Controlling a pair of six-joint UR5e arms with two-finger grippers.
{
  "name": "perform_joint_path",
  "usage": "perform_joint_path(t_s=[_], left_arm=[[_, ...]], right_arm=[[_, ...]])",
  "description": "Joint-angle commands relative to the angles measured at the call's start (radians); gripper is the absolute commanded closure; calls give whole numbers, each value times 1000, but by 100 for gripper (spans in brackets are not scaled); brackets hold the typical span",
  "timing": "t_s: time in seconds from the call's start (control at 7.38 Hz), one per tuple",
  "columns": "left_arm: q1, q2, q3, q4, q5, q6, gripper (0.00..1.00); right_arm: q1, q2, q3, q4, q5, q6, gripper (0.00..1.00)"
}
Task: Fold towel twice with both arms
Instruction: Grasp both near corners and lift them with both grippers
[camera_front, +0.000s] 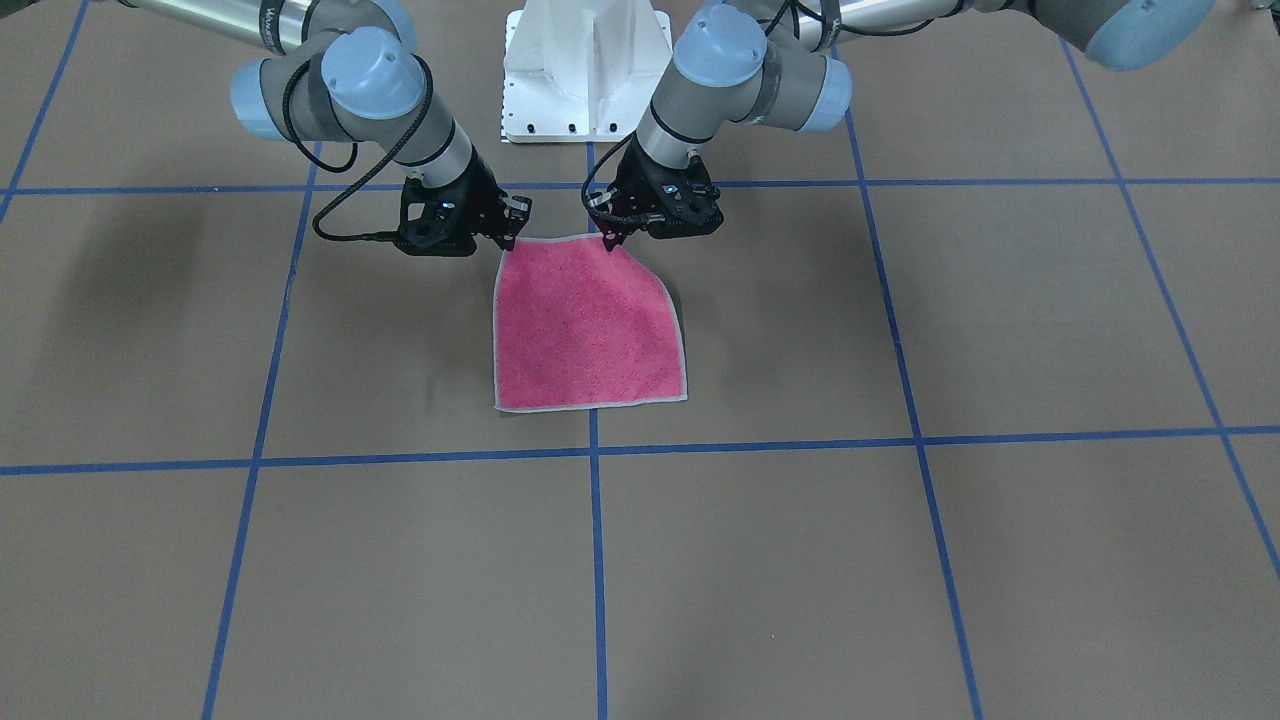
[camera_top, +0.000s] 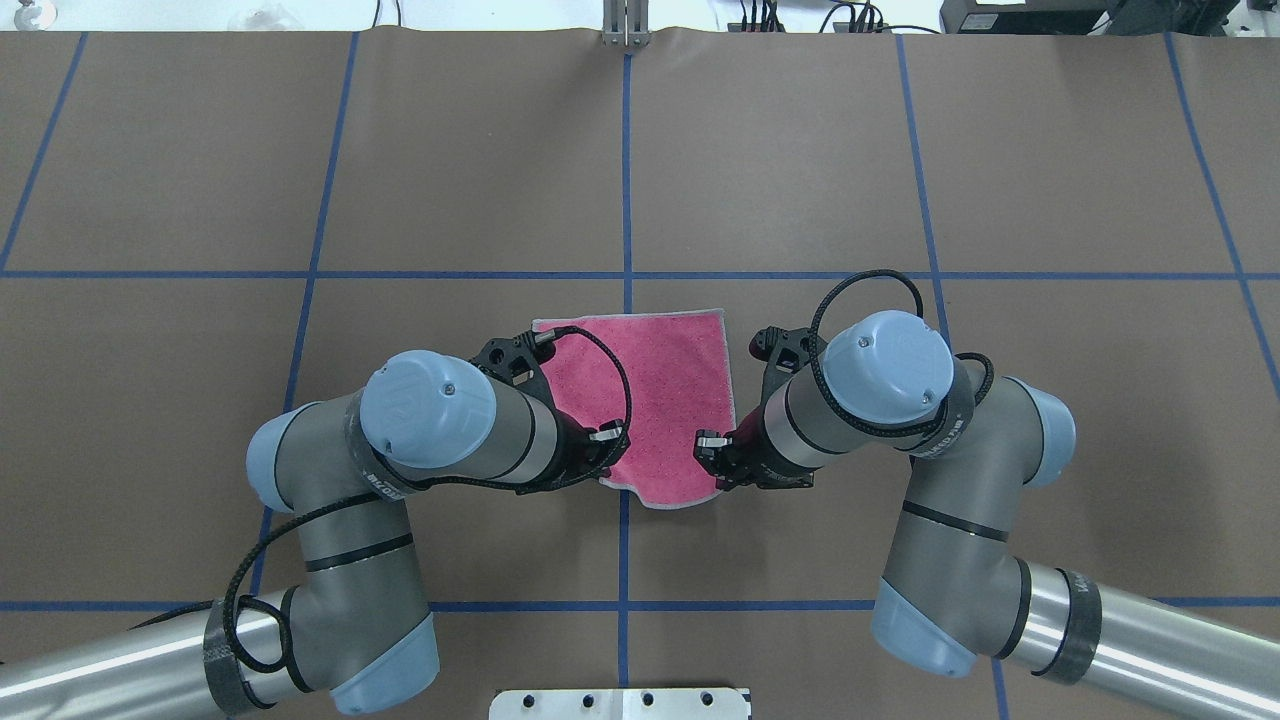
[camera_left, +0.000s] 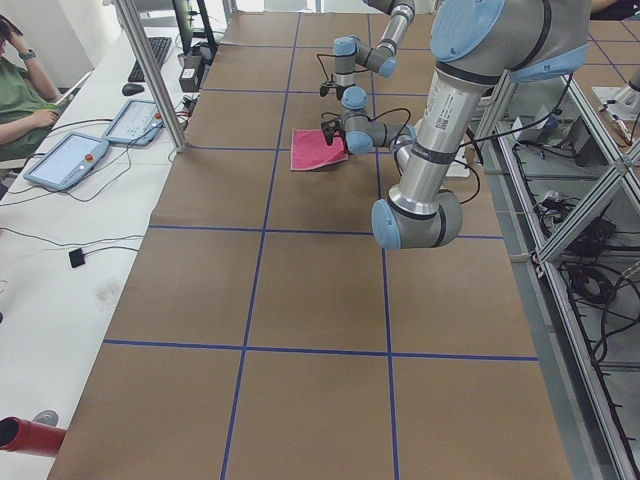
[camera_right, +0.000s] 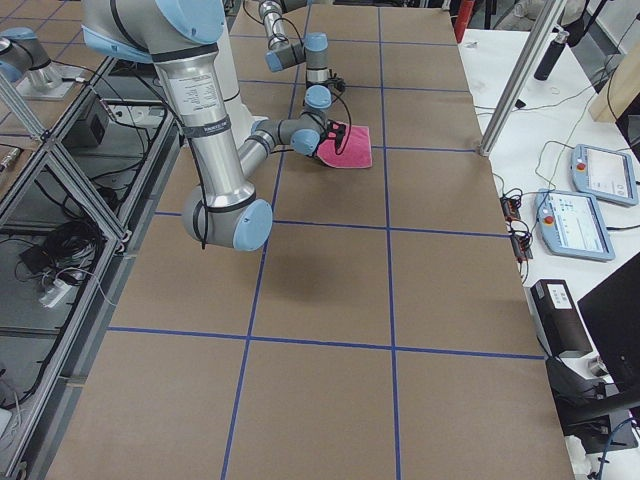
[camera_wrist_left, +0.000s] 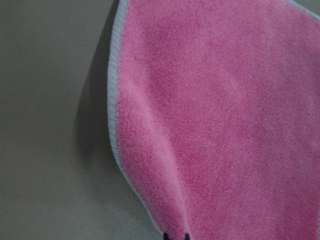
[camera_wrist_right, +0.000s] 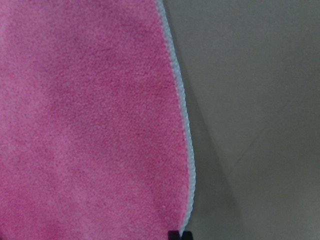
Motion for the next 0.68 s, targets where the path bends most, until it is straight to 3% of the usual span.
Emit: perform_joint_path(t_s=[0.0,0.27,0.54], left_arm=[[-49,-36,-3,52,-5,2,100],[-81,-39,1,66,-3,5,100],[-92,-39,15,66,3,8,100]], right_arm=[[73,0,3,0,39,-2,100],[105,6,-7,0,54,-11,100],[119,75,-81,0,48,-11,100]])
